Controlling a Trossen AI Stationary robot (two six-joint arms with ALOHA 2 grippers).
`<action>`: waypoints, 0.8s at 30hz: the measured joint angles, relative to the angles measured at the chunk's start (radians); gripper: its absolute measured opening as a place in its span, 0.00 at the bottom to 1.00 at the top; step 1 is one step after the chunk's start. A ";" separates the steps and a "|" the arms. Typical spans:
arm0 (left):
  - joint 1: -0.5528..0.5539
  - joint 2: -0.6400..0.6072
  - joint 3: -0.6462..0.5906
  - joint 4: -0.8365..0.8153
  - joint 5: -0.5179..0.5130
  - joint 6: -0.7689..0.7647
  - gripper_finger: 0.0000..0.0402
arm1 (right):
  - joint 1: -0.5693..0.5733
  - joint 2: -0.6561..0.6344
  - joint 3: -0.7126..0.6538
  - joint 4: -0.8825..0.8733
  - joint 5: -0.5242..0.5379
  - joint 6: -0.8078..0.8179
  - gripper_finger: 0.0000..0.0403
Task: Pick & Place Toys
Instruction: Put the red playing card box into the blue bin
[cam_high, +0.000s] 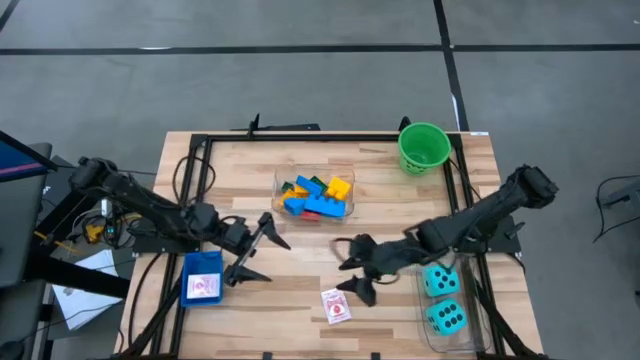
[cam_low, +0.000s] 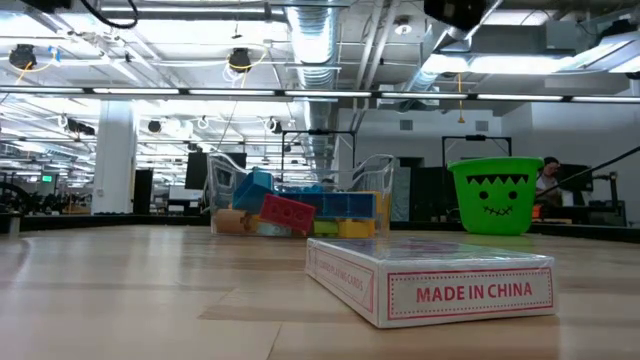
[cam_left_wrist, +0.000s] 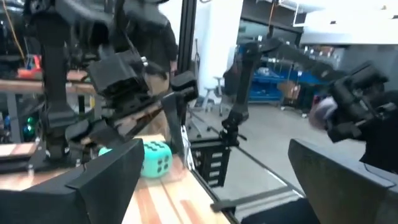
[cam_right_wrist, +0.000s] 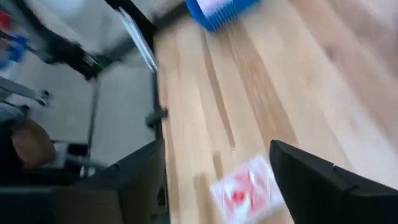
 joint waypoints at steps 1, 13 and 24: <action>-0.008 -0.024 0.000 -0.034 -0.016 -0.001 0.98 | -0.010 0.030 0.068 -0.102 -0.032 0.039 0.70; -0.060 -0.127 0.000 -0.237 -0.196 0.005 0.99 | -0.060 0.460 0.629 -0.695 -0.418 0.463 0.98; -0.134 -0.125 0.000 -0.342 -0.200 -0.079 0.99 | -0.035 0.621 0.718 -0.951 -0.330 0.613 0.98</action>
